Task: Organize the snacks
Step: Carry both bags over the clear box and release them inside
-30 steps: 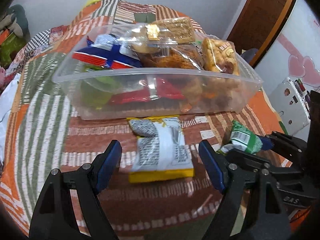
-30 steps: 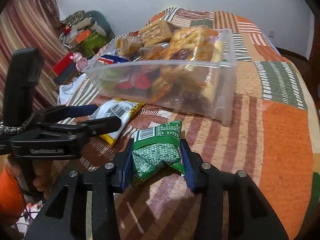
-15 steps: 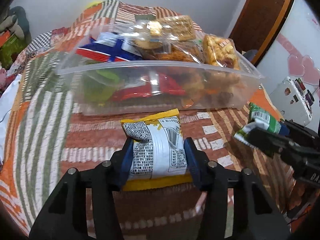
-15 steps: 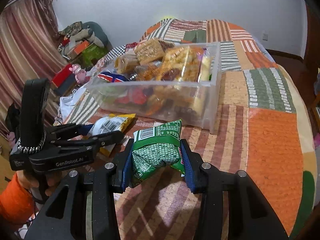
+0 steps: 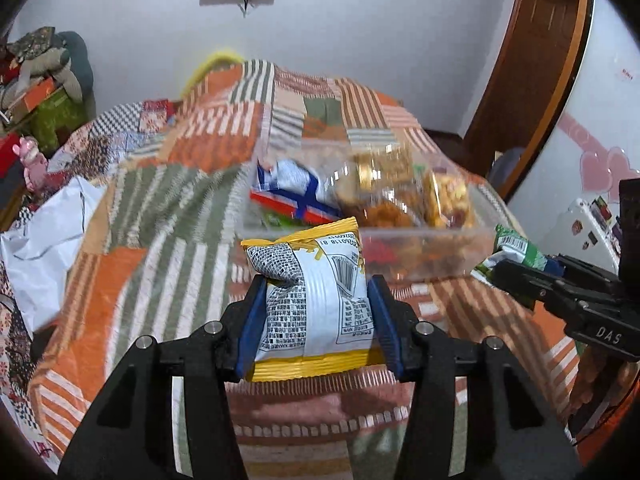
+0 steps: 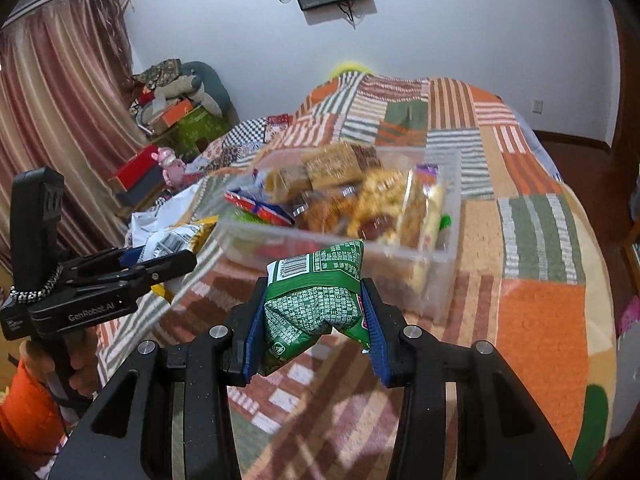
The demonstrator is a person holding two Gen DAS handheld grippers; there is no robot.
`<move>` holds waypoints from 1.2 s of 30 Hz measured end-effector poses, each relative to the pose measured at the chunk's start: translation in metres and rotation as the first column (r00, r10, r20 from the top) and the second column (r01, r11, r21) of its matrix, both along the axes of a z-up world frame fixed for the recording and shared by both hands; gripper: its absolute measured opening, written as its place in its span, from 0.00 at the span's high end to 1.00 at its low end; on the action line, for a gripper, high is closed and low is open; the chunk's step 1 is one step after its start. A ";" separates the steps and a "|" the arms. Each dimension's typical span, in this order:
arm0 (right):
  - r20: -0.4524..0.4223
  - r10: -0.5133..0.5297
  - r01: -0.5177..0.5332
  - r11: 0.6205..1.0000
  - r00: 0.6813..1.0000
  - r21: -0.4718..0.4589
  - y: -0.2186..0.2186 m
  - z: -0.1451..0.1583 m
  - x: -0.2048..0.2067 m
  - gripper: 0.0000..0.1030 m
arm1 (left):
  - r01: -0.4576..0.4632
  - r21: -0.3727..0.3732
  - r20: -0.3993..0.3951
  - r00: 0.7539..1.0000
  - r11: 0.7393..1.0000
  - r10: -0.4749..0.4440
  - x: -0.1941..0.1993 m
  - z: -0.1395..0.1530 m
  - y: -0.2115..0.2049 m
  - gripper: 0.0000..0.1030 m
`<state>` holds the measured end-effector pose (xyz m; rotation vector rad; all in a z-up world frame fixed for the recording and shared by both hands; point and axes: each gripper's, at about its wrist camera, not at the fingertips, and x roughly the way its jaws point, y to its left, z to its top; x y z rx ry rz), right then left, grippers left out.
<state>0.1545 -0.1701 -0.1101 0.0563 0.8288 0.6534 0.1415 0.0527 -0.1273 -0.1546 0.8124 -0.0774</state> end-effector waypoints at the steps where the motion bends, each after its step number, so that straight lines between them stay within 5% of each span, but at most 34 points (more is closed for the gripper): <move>1: 0.005 0.001 -0.001 1.000 1.000 0.002 0.001 0.001 0.000 0.61 | -0.001 -0.008 0.006 1.000 1.000 0.001 0.003 0.004 0.002 0.52; 18: 0.092 -0.007 0.008 1.000 0.996 -0.011 0.021 0.015 0.038 0.61 | -0.023 -0.005 0.054 0.998 1.000 0.023 0.063 0.015 0.021 0.51; 36: 0.041 0.023 -0.022 0.999 0.999 -0.030 0.049 -0.012 0.065 0.58 | -0.021 -0.075 -0.003 1.000 0.997 0.021 0.101 -0.020 0.032 0.51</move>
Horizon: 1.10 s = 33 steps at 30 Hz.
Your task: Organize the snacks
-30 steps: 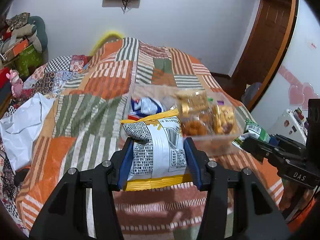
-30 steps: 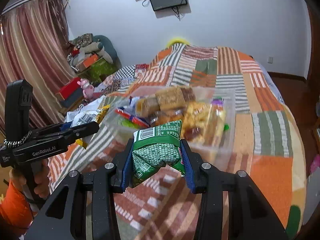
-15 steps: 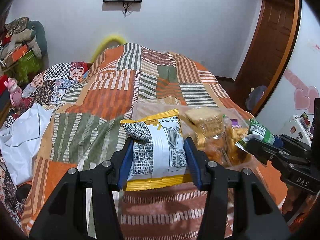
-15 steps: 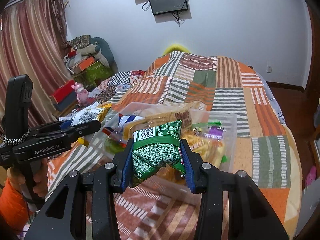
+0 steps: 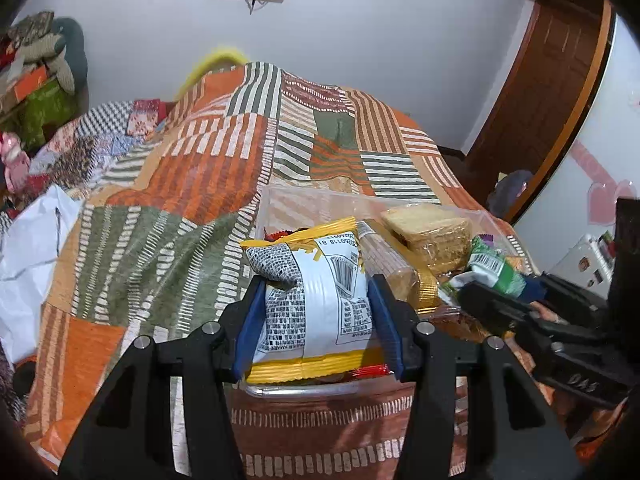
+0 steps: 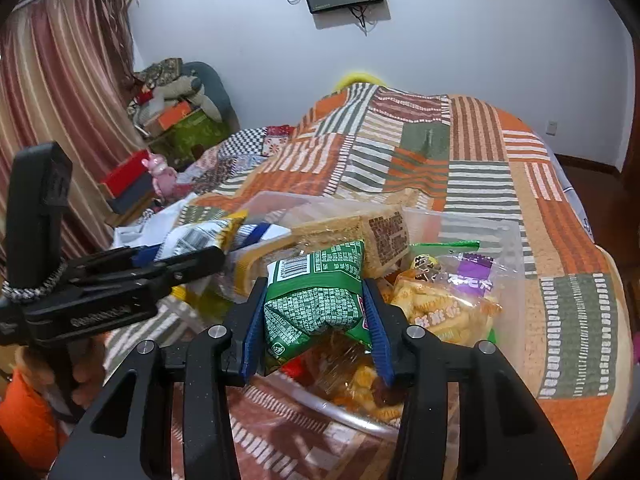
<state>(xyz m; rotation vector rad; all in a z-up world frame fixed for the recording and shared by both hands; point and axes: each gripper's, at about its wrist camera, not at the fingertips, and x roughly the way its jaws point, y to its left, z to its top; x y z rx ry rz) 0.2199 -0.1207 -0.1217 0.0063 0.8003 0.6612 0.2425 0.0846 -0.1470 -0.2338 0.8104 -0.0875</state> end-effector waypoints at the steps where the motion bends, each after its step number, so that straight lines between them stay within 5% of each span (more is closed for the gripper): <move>1: -0.007 0.003 -0.003 1.000 1.000 -0.009 0.001 -0.002 0.000 0.58 | 0.001 -0.007 0.000 1.000 1.000 -0.001 -0.001 0.000 0.001 0.51; 6: -0.019 0.002 -0.003 0.999 1.000 -0.034 0.000 -0.002 -0.002 0.55 | 0.011 0.040 0.002 1.000 0.999 -0.011 -0.003 0.001 -0.006 0.49; 10: -0.002 -0.004 0.004 0.998 1.000 -0.059 -0.002 0.003 -0.004 0.51 | -0.005 0.076 0.021 1.000 0.997 0.003 -0.008 0.009 -0.007 0.37; 18: 0.041 -0.016 0.017 1.000 0.999 -0.017 -0.016 0.030 -0.016 0.46 | -0.009 0.081 0.062 0.998 0.997 0.004 -0.026 0.035 -0.007 0.37; 24: 0.108 -0.038 0.034 0.998 0.993 0.044 -0.031 0.065 -0.036 0.46 | -0.024 0.119 0.166 0.986 0.993 0.004 -0.057 0.077 -0.014 0.37; 33: 0.224 -0.084 0.051 0.987 0.971 0.150 -0.063 0.126 -0.086 0.45 | -0.029 0.112 0.363 0.932 0.993 -0.014 -0.124 0.149 -0.035 0.37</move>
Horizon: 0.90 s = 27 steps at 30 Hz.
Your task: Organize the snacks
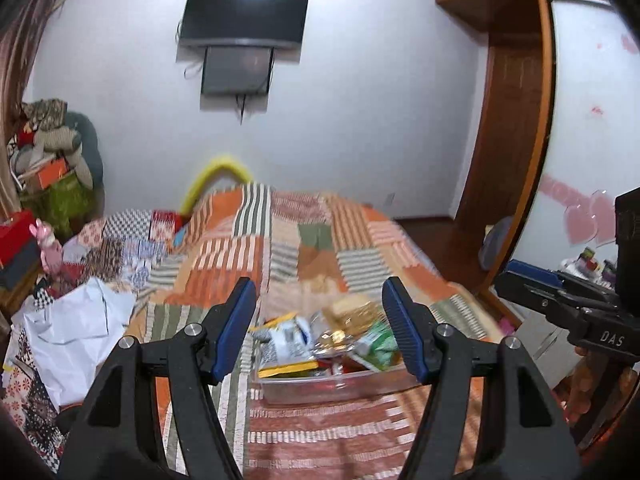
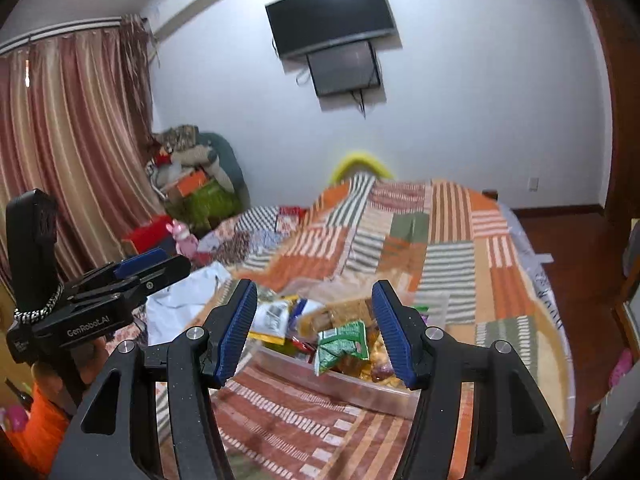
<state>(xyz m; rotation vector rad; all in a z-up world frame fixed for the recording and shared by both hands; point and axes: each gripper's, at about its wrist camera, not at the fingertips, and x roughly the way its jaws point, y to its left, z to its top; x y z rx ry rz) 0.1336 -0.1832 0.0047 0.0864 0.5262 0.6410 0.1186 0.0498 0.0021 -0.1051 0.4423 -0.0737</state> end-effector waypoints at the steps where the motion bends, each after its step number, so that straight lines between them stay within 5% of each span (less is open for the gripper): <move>1: 0.009 -0.003 0.003 1.000 1.000 0.000 -0.001 0.003 -0.004 0.44 | 0.003 -0.001 0.012 1.000 1.000 -0.002 -0.005 0.004 -0.001 0.37; 8: 0.097 -0.065 0.067 0.998 0.993 -0.015 -0.009 0.024 -0.043 0.19 | 0.003 -0.007 0.089 0.996 1.000 -0.003 -0.045 0.022 -0.015 0.15; 14: 0.103 -0.090 0.091 0.996 0.991 -0.005 -0.013 0.027 -0.051 0.14 | -0.018 0.011 0.134 0.991 1.000 0.016 -0.069 0.024 -0.024 0.02; 20: 0.136 -0.115 0.119 0.993 0.984 -0.017 -0.014 0.029 -0.062 0.01 | -0.009 0.020 0.141 0.990 1.000 0.006 -0.079 0.026 -0.032 0.01; 27: 0.140 -0.127 0.132 0.991 0.982 -0.030 -0.013 0.028 -0.066 0.00 | -0.010 0.025 0.146 0.989 1.000 0.006 -0.084 0.026 -0.036 0.01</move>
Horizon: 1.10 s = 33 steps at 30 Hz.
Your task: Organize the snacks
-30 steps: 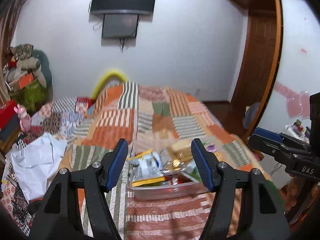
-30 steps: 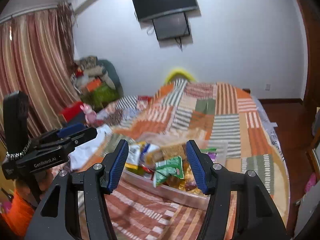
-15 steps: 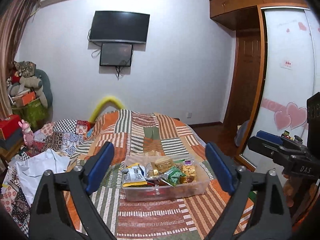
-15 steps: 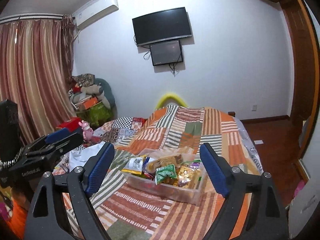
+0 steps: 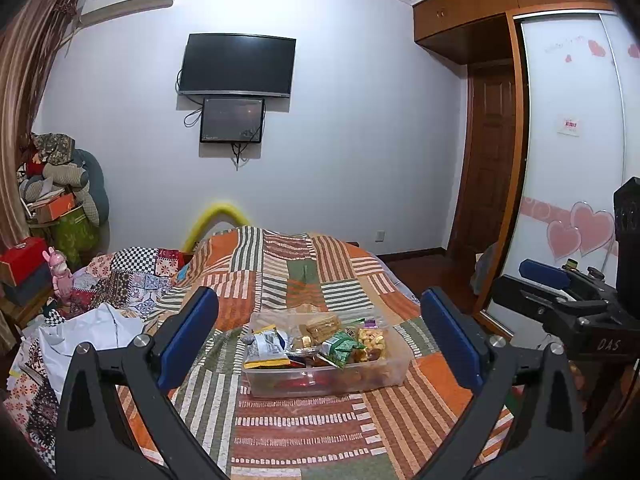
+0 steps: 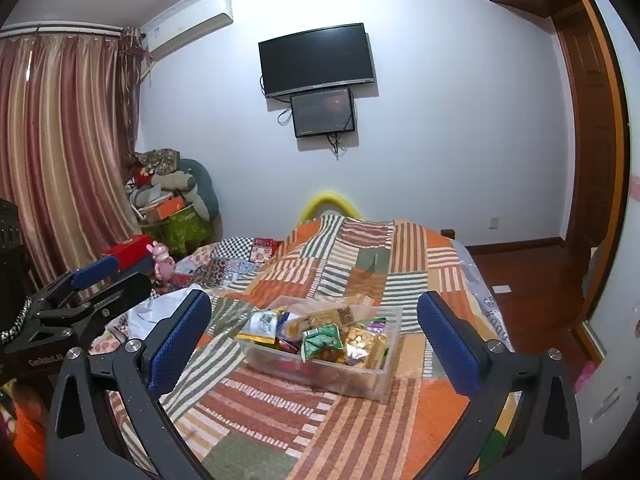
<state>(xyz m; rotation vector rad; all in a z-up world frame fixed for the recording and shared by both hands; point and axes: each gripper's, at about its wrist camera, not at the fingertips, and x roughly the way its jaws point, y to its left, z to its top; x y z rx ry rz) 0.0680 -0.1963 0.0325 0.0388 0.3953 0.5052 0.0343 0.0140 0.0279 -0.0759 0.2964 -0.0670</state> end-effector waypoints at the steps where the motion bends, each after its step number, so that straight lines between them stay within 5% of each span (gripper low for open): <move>1: 0.000 -0.002 0.002 1.000 1.000 -0.002 -0.001 -0.001 -0.001 0.00 | 0.000 0.001 0.000 1.000 1.000 0.000 -0.001 0.000 -0.001 0.01; 33: 0.006 -0.020 0.020 1.000 1.000 0.015 -0.010 -0.001 -0.008 0.00 | -0.006 -0.010 -0.006 1.000 1.000 0.006 0.001 0.000 0.003 0.00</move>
